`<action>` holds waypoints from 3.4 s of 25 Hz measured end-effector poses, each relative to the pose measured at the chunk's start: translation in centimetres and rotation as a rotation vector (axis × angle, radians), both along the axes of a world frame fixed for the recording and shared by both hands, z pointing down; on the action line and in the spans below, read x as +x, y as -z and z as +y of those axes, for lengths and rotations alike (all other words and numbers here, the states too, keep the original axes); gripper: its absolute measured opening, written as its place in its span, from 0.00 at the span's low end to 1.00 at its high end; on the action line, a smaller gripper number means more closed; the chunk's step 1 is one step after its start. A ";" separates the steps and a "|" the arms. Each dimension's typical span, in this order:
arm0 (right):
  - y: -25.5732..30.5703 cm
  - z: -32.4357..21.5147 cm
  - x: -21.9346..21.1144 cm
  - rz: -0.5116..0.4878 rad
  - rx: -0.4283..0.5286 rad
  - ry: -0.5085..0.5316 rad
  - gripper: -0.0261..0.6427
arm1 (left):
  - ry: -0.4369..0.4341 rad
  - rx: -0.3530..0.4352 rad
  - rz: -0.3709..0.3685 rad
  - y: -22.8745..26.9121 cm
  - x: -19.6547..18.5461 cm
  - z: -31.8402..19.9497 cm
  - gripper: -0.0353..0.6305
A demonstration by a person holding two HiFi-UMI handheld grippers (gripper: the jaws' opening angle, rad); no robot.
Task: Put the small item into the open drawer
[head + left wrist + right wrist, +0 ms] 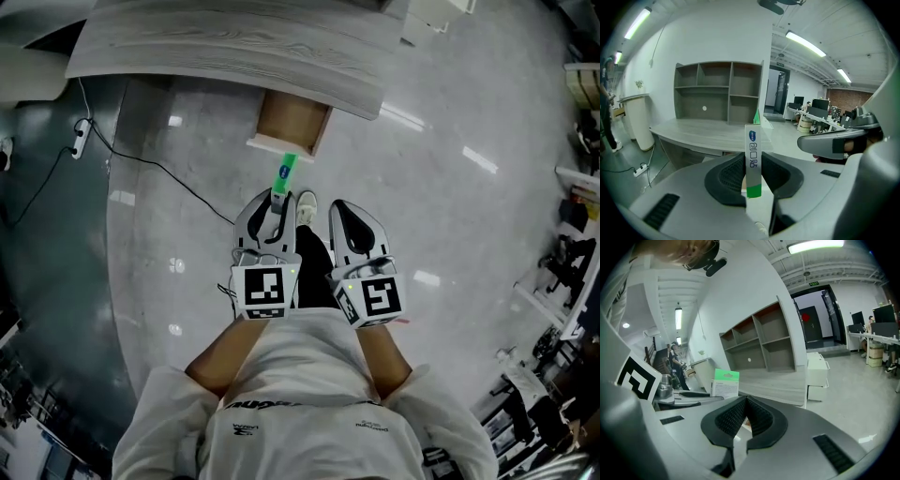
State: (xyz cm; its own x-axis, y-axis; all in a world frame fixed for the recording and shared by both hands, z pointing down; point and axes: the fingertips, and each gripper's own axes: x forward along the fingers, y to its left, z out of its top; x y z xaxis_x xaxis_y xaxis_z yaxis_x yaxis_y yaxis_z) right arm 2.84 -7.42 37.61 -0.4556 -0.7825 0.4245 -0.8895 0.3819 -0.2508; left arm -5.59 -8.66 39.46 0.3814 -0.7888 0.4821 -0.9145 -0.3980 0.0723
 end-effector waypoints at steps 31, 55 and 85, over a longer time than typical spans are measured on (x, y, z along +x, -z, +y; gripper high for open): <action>-13.7 -5.2 2.7 -0.005 -0.131 -0.034 0.09 | 0.057 -0.094 -0.055 -16.7 1.0 -10.1 0.20; -17.4 -5.5 3.5 -0.005 -0.185 -0.025 0.09 | 0.027 -0.252 -0.102 -26.6 2.2 -11.7 0.20; -19.1 -5.3 4.7 0.006 -0.225 -0.034 0.09 | 0.051 -0.372 -0.143 -32.2 2.9 -12.2 0.21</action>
